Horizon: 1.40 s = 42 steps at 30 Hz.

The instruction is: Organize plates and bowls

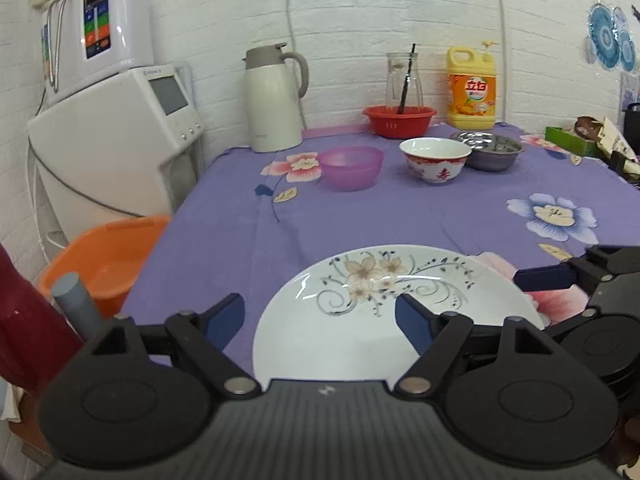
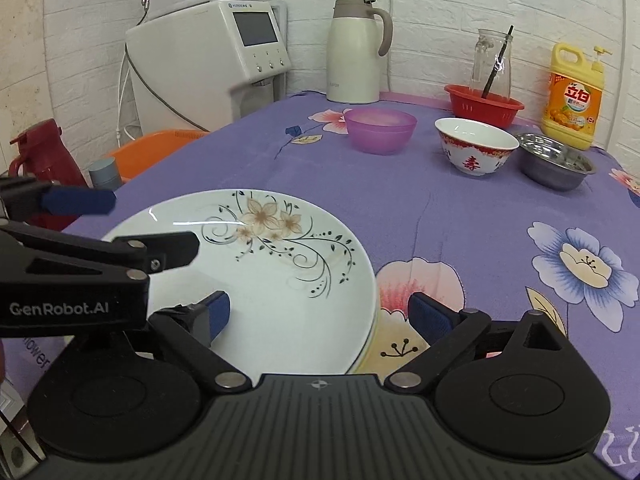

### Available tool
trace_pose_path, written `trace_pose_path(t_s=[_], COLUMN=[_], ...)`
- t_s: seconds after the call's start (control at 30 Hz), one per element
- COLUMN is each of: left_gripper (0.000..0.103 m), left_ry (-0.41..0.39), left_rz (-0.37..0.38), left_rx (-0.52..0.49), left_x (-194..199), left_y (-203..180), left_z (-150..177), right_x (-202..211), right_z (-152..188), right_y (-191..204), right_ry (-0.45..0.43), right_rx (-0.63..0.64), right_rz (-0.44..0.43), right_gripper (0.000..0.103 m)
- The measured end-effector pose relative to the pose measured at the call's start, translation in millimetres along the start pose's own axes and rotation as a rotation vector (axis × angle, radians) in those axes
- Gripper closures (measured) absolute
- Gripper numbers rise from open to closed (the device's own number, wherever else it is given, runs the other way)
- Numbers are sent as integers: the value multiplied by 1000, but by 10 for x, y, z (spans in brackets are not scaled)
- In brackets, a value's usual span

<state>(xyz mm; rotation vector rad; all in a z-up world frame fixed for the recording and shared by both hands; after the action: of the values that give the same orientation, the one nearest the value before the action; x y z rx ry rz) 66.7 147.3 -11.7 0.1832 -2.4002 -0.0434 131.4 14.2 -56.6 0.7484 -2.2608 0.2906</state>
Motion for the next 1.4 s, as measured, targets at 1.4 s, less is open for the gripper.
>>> trace_pose_path(t_s=[1.4], left_gripper=[21], left_ry=[27], left_rz=[255], left_rx=[114], left_x=[-525], left_y=[-438], left_z=[-786], right_x=[-1169], right_z=[-1398], right_y=[-3312], right_ry=[421], right_rx=[-261], right_rz=[278], right_gripper=[0])
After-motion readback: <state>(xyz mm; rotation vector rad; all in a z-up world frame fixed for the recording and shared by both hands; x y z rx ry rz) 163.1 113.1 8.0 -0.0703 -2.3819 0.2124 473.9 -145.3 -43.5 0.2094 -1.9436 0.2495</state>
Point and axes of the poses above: each gripper's, at about its wrist camera, not at the fingertips, and x roughly against the way its jaws point, y to its left, z to its underside, the point moved 3 cm from there along -x, roughly the way its jaws point, and after that the axes turned 12 degrees about y, right-handed, at the moved point
